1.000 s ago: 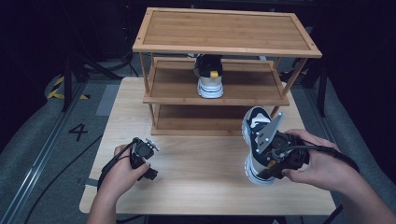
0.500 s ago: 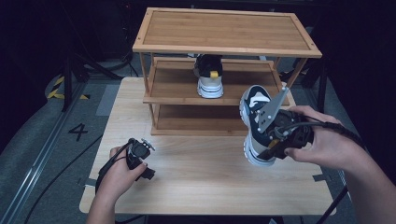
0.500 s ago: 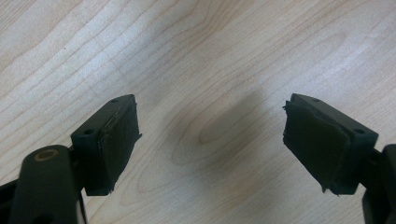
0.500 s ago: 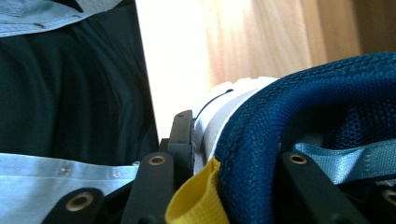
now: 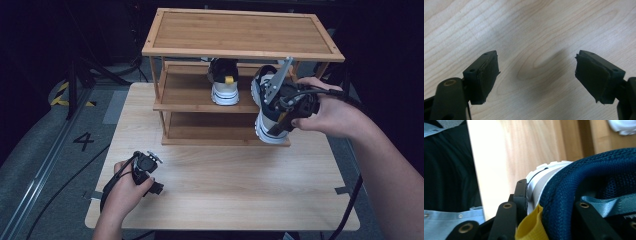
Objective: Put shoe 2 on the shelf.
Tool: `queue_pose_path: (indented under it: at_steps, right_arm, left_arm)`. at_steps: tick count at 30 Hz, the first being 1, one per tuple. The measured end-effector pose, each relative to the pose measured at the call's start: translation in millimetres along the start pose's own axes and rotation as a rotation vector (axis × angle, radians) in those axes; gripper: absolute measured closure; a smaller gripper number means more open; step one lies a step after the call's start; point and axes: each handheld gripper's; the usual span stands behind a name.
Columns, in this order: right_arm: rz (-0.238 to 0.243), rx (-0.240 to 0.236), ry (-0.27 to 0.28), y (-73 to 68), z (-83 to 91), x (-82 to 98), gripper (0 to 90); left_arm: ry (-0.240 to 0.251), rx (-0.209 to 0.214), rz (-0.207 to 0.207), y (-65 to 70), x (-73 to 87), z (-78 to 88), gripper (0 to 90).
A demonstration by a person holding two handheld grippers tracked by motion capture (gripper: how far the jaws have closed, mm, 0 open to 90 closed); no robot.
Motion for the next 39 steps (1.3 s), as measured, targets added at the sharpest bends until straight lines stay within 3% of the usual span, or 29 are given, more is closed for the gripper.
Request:
queue_pose_path:
  at_steps: [6,16,17,23,27,28,29,34,36,39]
  right_arm:
    - [0.000,-0.005,0.010,26.2,-10.2,-8.4,68.0]
    - [0.005,0.018,-0.004,53.0,-31.5,-20.4,66.8]
    - [0.007,0.019,-0.005,54.3,-32.7,-21.0,66.7]
    - [-0.001,0.004,-0.003,62.0,-39.7,-22.9,65.8]
    - [0.021,0.007,-0.003,65.0,-46.0,-25.4,65.0]
    - [0.002,0.002,-0.018,63.8,-46.2,-25.9,64.9]
    - [0.025,-0.007,0.003,66.2,-48.4,-26.7,64.5]
    - [0.026,-0.018,0.004,68.4,-53.9,-30.8,61.9]
    - [0.010,-0.011,-0.006,68.0,-53.8,-31.6,59.0]
    - [0.028,0.051,0.034,67.5,-54.4,-30.6,47.7]
  left_arm:
    - [-0.001,0.005,0.007,1.7,6.5,0.4,19.2]
    - [0.011,0.010,0.027,2.1,17.8,4.3,19.2]
    - [0.010,-0.002,0.011,1.1,17.9,5.2,19.2]
    - [0.007,0.004,0.020,0.2,22.2,5.4,19.3]
    - [0.011,0.006,0.030,0.3,22.3,6.5,19.3]
    - [0.010,0.008,0.029,0.0,22.4,5.9,19.2]
    - [0.005,0.008,0.028,-0.2,22.6,5.5,19.2]
    - [0.009,0.006,0.030,-0.7,22.7,5.7,19.3]
    - [0.012,0.003,0.021,-0.9,22.0,6.9,19.2]
    - [0.002,0.010,0.014,-1.6,21.5,6.3,19.0]
Point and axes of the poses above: each handheld gripper's, and its own axes: z roughly backward along the jaws, x roughly out of its underside, y roughly to its right, and after that the axes turned 13 degrees about x, right-handed
